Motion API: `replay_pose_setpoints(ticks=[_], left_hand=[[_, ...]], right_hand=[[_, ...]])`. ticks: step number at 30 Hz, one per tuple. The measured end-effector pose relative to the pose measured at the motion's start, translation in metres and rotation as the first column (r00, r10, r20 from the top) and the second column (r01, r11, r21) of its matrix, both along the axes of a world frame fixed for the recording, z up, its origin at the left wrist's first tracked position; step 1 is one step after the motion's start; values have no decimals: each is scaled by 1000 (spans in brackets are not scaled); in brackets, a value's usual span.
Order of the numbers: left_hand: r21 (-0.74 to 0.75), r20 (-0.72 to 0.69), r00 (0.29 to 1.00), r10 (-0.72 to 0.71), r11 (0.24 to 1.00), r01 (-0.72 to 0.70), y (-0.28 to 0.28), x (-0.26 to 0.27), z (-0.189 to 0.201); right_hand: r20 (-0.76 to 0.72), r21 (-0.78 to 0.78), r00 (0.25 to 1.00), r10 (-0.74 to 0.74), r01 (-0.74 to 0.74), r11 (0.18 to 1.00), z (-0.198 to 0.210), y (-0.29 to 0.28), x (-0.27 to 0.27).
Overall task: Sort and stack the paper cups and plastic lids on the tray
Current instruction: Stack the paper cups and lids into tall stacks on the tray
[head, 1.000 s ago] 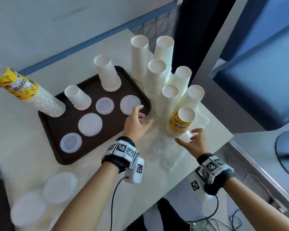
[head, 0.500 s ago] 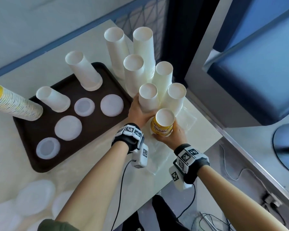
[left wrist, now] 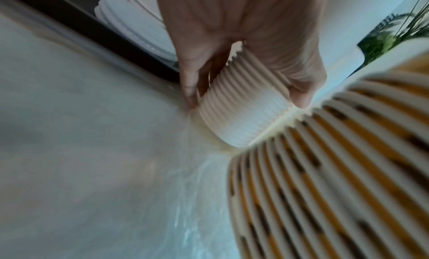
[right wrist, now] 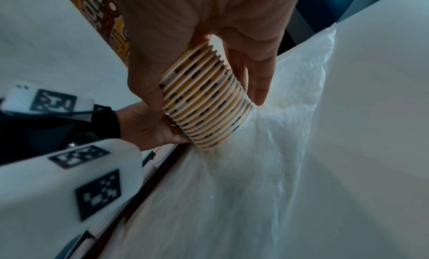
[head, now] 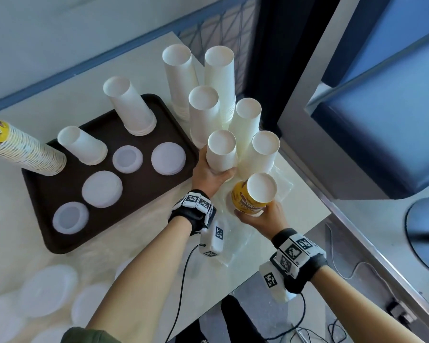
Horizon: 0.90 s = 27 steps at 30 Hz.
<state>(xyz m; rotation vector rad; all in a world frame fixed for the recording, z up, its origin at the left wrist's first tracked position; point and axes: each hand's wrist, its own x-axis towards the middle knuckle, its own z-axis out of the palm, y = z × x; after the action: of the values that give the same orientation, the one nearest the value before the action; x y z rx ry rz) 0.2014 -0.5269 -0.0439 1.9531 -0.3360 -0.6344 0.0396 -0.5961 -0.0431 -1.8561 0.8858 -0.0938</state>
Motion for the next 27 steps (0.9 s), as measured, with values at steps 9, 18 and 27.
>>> replay_pose_setpoints(ticks=[9, 18, 27], left_hand=[[-195, 23, 996, 88, 977, -82, 71, 15, 58], [-201, 165, 852, 497, 862, -465, 249, 64, 98], [-142, 135, 772, 622, 783, -606, 376, 75, 97]], right_hand=[[134, 6, 984, 116, -117, 993, 90, 9, 16], [342, -118, 837, 427, -413, 903, 179, 102, 215], [326, -150, 769, 550, -532, 833, 229, 233, 365]])
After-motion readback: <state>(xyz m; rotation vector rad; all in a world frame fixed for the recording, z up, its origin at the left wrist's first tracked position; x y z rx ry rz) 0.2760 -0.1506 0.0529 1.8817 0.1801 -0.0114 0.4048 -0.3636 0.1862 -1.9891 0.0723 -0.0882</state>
